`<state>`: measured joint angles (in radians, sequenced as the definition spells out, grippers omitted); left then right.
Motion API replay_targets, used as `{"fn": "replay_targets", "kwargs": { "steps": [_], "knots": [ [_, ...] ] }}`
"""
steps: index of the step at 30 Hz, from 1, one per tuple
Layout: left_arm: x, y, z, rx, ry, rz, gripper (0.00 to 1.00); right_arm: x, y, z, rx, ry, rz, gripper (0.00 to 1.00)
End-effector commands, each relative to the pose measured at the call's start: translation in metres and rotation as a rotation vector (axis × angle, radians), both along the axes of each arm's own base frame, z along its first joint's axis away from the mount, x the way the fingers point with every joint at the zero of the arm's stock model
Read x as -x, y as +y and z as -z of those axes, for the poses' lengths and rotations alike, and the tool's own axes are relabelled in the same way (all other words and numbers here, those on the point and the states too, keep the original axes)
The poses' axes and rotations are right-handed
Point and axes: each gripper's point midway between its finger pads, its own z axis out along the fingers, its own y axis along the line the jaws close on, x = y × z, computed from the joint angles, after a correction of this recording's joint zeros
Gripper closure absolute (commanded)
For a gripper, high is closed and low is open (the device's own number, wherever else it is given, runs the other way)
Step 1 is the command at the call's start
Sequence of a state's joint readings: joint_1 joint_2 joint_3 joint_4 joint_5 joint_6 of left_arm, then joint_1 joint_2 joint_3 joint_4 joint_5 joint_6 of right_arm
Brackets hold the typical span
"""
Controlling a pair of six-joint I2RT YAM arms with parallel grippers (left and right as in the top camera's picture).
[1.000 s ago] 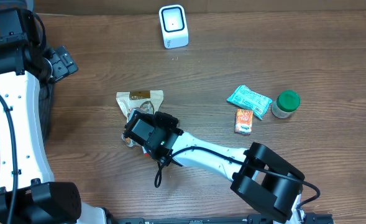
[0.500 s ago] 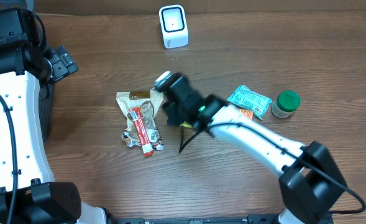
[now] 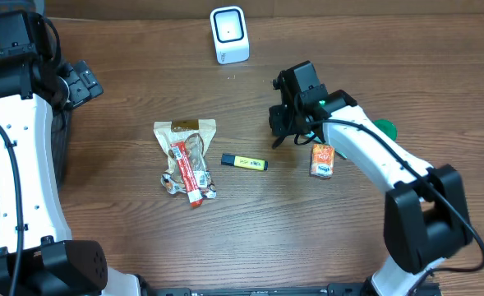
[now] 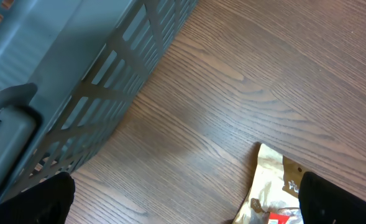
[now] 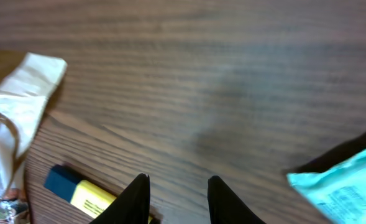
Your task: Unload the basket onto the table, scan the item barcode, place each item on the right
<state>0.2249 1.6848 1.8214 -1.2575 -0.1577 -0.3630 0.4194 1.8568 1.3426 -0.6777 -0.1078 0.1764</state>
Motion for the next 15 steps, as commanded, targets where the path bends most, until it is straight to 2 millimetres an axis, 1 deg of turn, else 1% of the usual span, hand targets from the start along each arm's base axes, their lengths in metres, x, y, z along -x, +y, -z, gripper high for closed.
{"fn": "replay_targets", "kwargs": {
  "steps": [1,2,5,6,9,15],
  "knots": [
    [0.001,0.002,-0.014,-0.021,-0.034,0.005,0.0,0.009,0.007,0.025,-0.009,0.088,0.018,0.71],
    [0.001,0.002,-0.014,-0.021,-0.034,0.005,0.0,0.015,0.007,0.034,-0.004,0.13,0.047,0.72],
    [0.0,0.002,-0.014,-0.021,-0.034,0.005,0.0,0.028,0.005,0.049,0.002,0.223,0.117,0.72],
    [0.0,0.002,-0.014,-0.021,-0.034,0.005,0.0,0.033,0.006,0.052,-0.006,0.251,0.123,0.72],
    [0.0,0.0,-0.014,-0.021,-0.034,0.009,0.0,0.052,0.02,0.057,-0.066,0.351,0.096,0.73],
    [0.0,0.0,-0.014,-0.02,-0.034,0.01,0.0,0.073,0.033,0.063,-0.037,0.4,0.058,0.73]
  ]
}}
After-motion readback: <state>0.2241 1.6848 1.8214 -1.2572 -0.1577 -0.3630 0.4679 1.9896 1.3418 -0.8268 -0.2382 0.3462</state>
